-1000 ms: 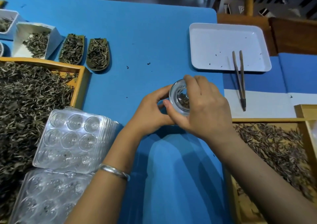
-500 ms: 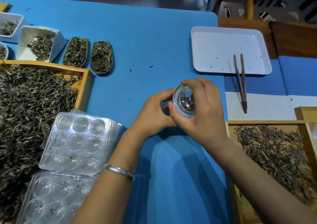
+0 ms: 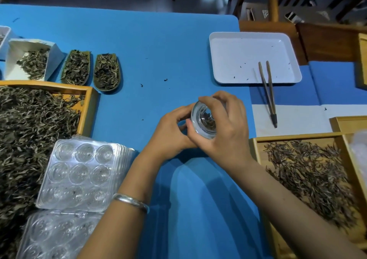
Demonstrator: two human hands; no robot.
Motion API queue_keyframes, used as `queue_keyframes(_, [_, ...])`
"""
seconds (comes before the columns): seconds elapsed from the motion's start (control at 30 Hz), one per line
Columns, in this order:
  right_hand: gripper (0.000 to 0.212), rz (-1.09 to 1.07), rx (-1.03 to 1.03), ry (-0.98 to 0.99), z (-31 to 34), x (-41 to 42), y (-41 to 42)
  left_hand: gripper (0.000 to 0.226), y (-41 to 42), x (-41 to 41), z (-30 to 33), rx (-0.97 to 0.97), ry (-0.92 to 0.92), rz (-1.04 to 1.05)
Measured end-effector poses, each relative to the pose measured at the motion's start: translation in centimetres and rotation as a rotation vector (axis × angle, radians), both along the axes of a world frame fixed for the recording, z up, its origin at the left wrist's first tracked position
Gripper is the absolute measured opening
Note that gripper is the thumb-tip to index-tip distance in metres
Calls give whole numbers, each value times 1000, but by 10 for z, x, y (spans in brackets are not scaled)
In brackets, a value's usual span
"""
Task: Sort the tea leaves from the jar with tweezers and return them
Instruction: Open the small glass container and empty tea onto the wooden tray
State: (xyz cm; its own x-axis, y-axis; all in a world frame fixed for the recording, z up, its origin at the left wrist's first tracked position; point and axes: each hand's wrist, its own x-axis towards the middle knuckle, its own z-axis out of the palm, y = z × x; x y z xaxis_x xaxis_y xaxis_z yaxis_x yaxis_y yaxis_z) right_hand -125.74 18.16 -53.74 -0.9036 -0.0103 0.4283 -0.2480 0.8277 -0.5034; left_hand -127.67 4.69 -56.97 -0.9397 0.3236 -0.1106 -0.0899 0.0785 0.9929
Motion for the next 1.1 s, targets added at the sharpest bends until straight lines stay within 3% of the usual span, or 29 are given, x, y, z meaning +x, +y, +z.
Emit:
queue_keyframes(0.23, [43, 16, 22, 17, 2, -1, 1, 53, 0, 0, 0, -8, -4, 4])
queue_keyframes(0.53, [51, 55, 205, -18, 15, -7, 7, 53, 2, 1, -1, -10, -14, 18])
queue_keyframes(0.8, [43, 24, 29, -12, 5, -3, 3, 57, 1, 3, -2, 3, -13, 38])
queue_keyframes(1.1, [46, 51, 69, -54, 14, -7, 4, 55, 1, 1, 2, -27, -17, 24])
